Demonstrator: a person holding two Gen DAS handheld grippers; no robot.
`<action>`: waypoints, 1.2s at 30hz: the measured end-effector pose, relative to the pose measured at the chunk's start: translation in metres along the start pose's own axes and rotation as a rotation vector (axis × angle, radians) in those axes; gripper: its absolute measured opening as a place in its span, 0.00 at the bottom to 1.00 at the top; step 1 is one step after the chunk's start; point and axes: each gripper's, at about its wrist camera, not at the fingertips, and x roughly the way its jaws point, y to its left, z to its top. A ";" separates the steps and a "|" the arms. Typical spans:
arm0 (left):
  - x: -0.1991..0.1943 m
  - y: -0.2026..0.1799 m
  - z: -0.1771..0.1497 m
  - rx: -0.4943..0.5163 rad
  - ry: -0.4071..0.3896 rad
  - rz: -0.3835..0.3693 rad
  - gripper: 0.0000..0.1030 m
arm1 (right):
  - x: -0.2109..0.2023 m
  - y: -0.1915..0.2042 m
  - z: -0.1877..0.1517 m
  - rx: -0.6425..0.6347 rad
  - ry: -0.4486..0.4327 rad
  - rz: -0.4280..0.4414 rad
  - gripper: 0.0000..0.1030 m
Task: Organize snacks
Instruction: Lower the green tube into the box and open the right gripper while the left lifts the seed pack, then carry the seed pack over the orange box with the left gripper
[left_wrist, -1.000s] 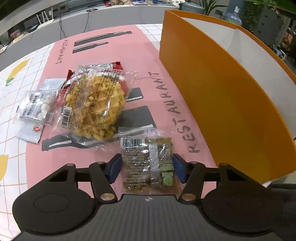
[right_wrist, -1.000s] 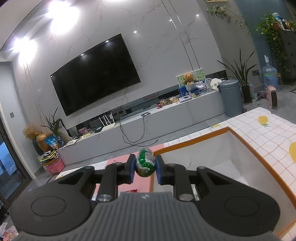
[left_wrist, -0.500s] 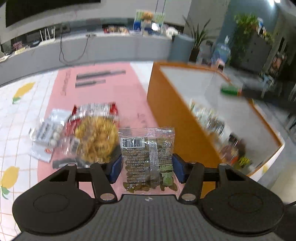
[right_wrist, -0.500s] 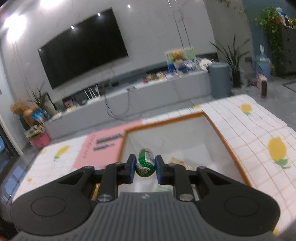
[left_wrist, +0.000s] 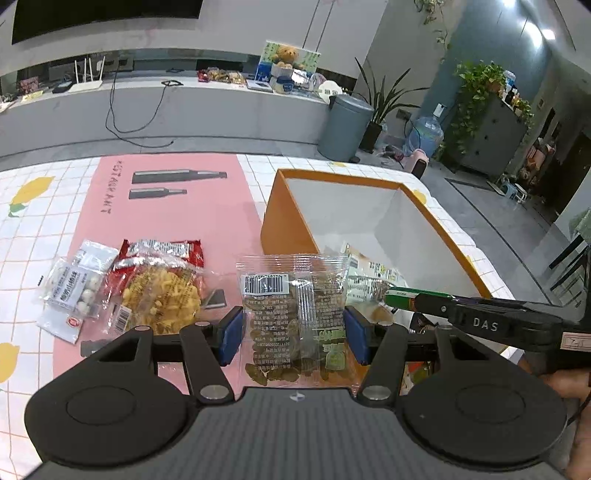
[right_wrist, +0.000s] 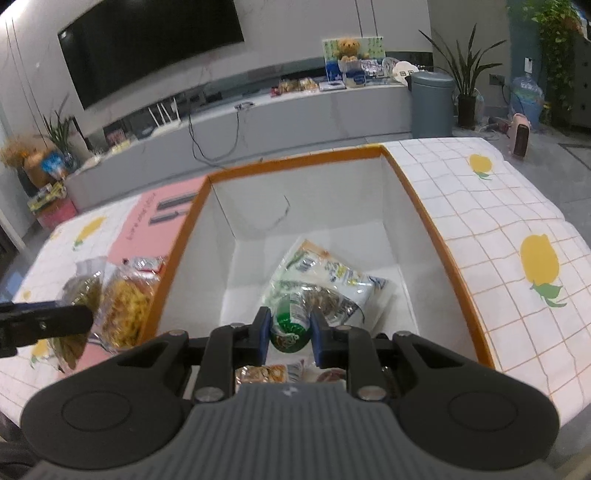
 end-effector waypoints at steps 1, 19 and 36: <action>0.001 0.000 -0.001 0.003 0.005 0.003 0.63 | 0.001 0.001 0.000 -0.011 0.004 -0.010 0.20; -0.002 -0.003 -0.006 0.034 0.007 0.011 0.63 | 0.030 0.020 0.003 -0.034 0.072 0.134 0.20; -0.007 -0.019 -0.004 0.070 -0.012 0.019 0.63 | -0.020 -0.015 0.012 0.156 -0.120 0.066 0.67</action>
